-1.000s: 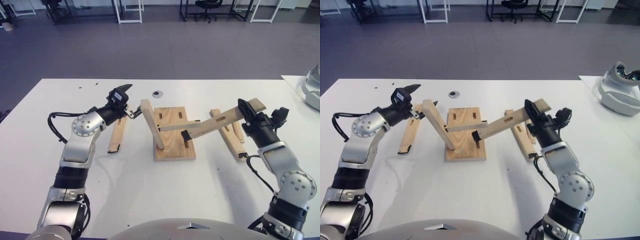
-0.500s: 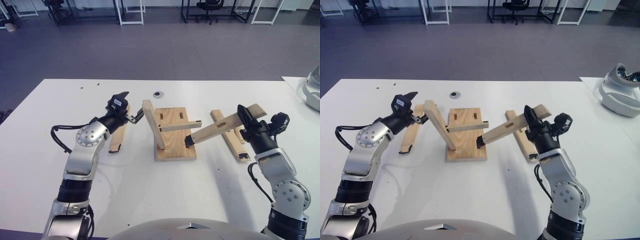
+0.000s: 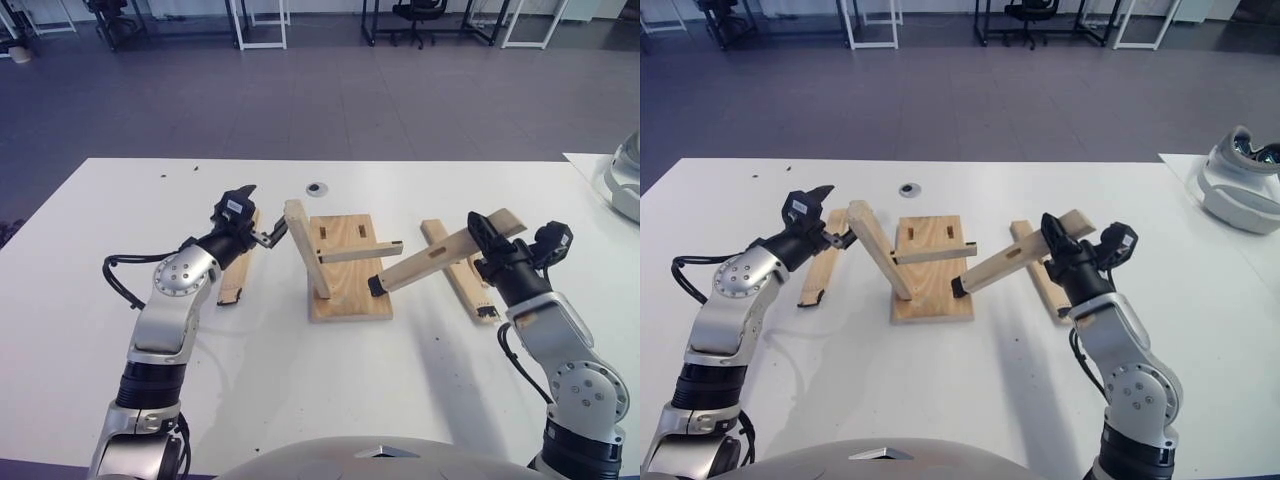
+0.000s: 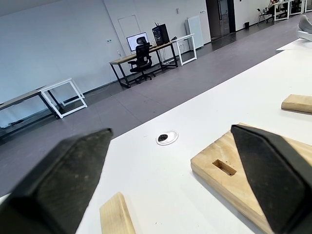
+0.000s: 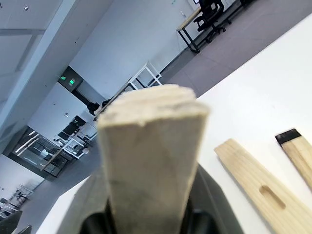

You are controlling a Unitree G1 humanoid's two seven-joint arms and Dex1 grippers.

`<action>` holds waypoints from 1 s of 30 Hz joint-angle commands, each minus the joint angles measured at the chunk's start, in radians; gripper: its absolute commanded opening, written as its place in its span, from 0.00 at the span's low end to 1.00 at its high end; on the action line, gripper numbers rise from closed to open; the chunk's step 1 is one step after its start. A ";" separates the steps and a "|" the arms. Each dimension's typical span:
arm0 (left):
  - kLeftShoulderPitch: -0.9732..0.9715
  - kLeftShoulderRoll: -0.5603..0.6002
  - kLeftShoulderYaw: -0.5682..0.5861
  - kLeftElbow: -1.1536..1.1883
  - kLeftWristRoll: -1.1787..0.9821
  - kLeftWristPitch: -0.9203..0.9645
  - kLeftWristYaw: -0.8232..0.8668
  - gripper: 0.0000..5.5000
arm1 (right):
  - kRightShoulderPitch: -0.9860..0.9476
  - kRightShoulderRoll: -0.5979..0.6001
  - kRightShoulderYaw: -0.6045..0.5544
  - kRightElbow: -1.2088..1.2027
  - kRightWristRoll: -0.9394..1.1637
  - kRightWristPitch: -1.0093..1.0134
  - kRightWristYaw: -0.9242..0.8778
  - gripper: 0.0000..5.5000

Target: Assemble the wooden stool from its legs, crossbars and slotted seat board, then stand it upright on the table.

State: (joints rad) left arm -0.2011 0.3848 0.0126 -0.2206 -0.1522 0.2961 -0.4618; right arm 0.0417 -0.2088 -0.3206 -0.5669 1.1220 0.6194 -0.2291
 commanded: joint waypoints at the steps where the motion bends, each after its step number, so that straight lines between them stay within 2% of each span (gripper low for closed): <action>1: 0.014 -0.011 -0.006 -0.014 0.001 0.011 0.014 0.81 | 0.015 -0.063 0.057 -0.028 -0.165 0.029 -0.044 0.18; 7: 0.016 -0.036 -0.024 -0.036 0.003 0.021 0.030 0.81 | -0.022 -0.135 0.197 -0.057 -0.325 0.108 -0.051 0.18; 13: 0.018 -0.050 -0.042 -0.049 0.001 0.029 0.038 0.81 | -0.091 -0.144 0.210 0.030 -0.301 0.228 -0.052 0.18; 17: 0.020 -0.056 -0.061 -0.073 0.011 0.041 0.049 0.81 | -0.126 -0.178 0.268 -0.007 -0.302 0.290 -0.023 0.18; 20: 0.043 -0.089 -0.093 -0.175 0.007 0.111 0.083 0.81 | -0.149 -0.217 0.316 -0.041 -0.314 0.348 -0.015 0.18; 26: 0.069 -0.124 -0.108 -0.216 0.011 0.172 0.123 0.81 | -0.121 -0.278 0.368 -0.028 -0.381 0.399 -0.011 0.19; 27: 0.065 -0.134 -0.109 -0.221 0.017 0.192 0.142 0.81 | -0.118 -0.292 0.385 -0.024 -0.386 0.405 0.000 0.27; 30: 0.062 -0.212 -0.101 -0.263 0.001 0.309 0.239 0.81 | -0.117 -0.308 0.429 -0.022 -0.395 0.421 0.057 0.36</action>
State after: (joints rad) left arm -0.1337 0.2107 -0.0907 -0.4481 -0.1470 0.5350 -0.2731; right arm -0.1439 -0.4988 0.0438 -0.6451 0.7373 0.9297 -0.2073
